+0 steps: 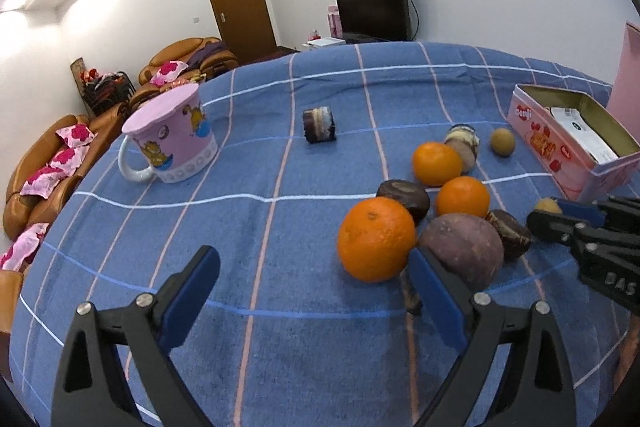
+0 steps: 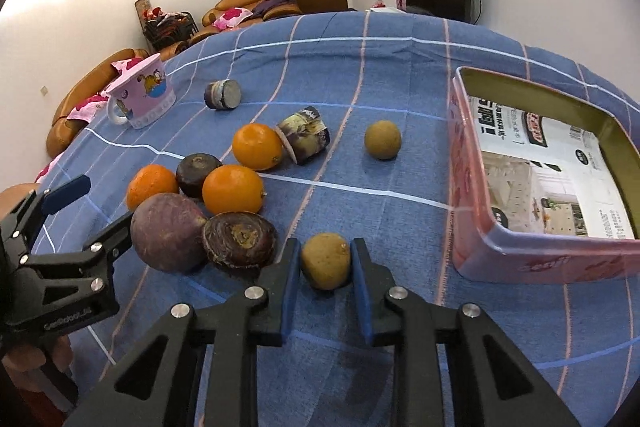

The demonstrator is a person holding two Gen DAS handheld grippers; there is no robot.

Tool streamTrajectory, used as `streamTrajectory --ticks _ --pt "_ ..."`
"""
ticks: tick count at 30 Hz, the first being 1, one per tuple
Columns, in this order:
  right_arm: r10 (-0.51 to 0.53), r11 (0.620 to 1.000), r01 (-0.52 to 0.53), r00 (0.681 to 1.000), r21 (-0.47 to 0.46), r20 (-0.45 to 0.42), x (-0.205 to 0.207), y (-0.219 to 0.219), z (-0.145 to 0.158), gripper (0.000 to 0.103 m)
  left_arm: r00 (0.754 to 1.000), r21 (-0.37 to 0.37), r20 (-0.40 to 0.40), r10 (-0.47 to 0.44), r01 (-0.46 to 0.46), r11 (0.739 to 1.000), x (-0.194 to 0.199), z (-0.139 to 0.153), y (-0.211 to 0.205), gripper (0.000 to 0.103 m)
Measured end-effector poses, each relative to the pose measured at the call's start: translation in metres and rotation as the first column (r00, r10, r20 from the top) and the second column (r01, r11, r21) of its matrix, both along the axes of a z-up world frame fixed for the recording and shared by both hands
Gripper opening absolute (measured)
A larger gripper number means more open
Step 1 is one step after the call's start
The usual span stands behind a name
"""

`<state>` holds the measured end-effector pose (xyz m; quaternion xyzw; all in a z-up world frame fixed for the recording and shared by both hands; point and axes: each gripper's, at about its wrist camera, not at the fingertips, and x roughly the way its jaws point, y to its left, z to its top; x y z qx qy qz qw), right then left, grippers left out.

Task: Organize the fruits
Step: 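Grasp the large orange with the left tool while the right tool grasps a small brown fruit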

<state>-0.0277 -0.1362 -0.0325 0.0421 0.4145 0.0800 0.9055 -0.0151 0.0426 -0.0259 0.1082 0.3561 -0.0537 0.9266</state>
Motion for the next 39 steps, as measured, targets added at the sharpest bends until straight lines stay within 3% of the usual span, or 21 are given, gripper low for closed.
streamTrajectory --ticks 4,7,16,18,23,29,34,35,37,39 --pt "-0.004 1.000 0.004 0.995 0.003 0.101 -0.015 -0.004 0.017 0.027 1.000 -0.004 0.007 -0.019 0.019 1.000 0.005 0.002 -0.004 0.091" --pt "-0.007 1.000 0.006 0.989 0.011 0.149 -0.021 -0.006 0.025 0.027 1.000 -0.055 -0.005 -0.024 0.024 0.998 0.014 0.004 -0.001 0.091" --pt "-0.026 1.000 0.024 0.990 0.018 0.140 -0.016 -0.010 0.023 0.027 0.995 -0.204 -0.057 -0.076 0.063 0.977 0.029 0.001 0.017 0.091" --pt "-0.029 0.999 0.025 0.990 0.024 0.140 -0.017 -0.012 0.024 0.027 0.993 -0.181 -0.049 -0.108 0.098 0.979 0.025 0.001 0.017 0.091" --pt "-0.012 1.000 0.008 0.990 0.026 0.141 -0.018 -0.011 0.026 0.027 0.978 -0.029 -0.012 -0.208 0.208 0.978 0.004 0.006 0.009 0.089" --pt "-0.011 0.999 0.006 0.990 0.040 0.141 -0.020 -0.013 0.027 0.027 0.978 -0.039 -0.020 -0.206 0.205 0.978 0.002 0.014 0.027 0.087" --pt "-0.011 0.999 0.005 0.989 0.042 0.146 -0.019 -0.013 0.027 0.027 0.984 -0.173 -0.054 -0.170 0.158 0.972 0.019 0.018 0.036 0.086" --pt "-0.012 0.999 0.006 0.989 0.041 0.148 -0.020 -0.013 0.027 0.027 0.986 -0.173 -0.071 -0.154 0.139 0.975 0.025 0.014 0.031 0.086" --pt "-0.014 0.999 0.008 0.989 0.041 0.148 -0.019 -0.014 0.027 0.027 0.986 -0.149 -0.099 -0.137 0.122 0.981 0.031 0.005 0.021 0.076" --pt "-0.017 0.999 0.011 0.989 0.043 0.145 -0.019 -0.015 0.026 0.027 0.988 -0.119 -0.110 -0.111 0.098 0.988 0.033 -0.001 0.015 0.075"
